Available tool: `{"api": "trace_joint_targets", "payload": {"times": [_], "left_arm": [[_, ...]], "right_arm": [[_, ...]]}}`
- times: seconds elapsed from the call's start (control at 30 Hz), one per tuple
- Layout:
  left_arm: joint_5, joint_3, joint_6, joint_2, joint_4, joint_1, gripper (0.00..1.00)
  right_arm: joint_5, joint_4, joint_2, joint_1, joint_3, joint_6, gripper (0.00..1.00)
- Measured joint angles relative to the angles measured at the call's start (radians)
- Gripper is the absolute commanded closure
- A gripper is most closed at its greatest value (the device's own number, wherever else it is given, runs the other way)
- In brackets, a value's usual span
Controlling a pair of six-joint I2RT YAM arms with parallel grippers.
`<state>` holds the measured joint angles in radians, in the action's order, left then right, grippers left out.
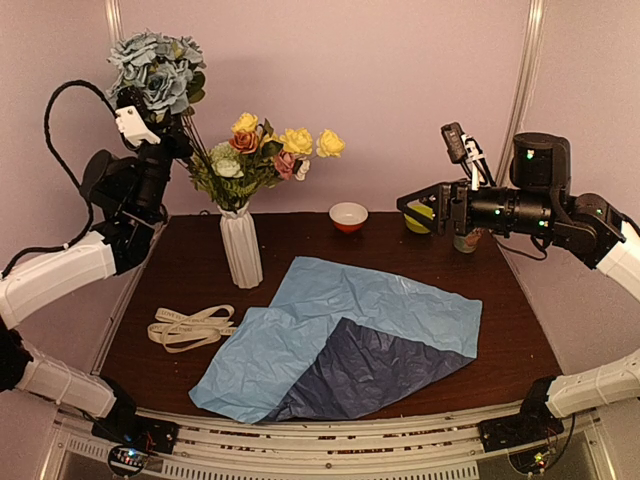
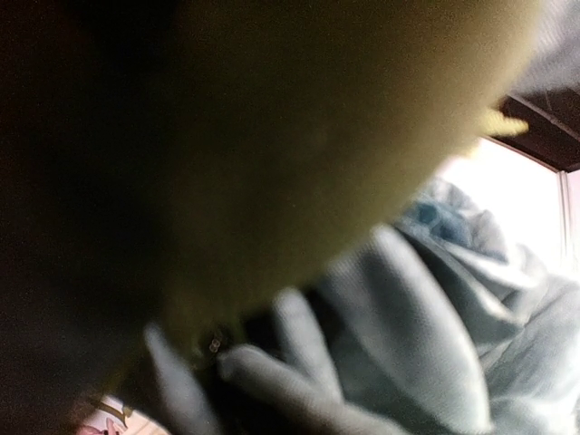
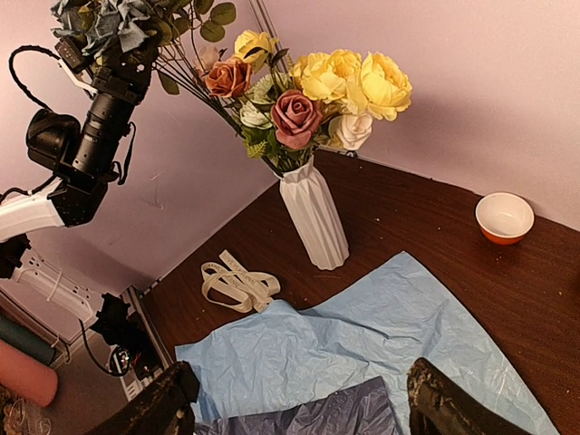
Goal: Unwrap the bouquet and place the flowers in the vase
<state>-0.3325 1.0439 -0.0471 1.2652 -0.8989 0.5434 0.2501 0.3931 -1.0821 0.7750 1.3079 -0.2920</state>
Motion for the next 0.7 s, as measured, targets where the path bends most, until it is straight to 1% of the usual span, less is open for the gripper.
{"api": "trace_joint_targets", "payload": {"times": [0.27,0.5,0.6,0.7], "left_arm": [[0.014,0.070,0.015,0.047,-0.021,-0.026,1.00],[0.029,0.076,0.019,0.067,-0.020,-0.034,1.00],[0.039,0.049,0.017,0.066,-0.024,-0.034,1.00],[0.041,-0.036,0.003,0.049,-0.029,-0.034,1.00]], "right_arm": [[-0.002,0.003,-0.001,0.000,-0.002,0.005,0.20],[-0.004,0.004,-0.006,0.000,-0.005,0.009,0.20],[-0.004,0.005,-0.010,0.000,-0.006,0.013,0.20],[-0.005,0.006,-0.013,0.000,-0.007,0.018,0.20]]}}
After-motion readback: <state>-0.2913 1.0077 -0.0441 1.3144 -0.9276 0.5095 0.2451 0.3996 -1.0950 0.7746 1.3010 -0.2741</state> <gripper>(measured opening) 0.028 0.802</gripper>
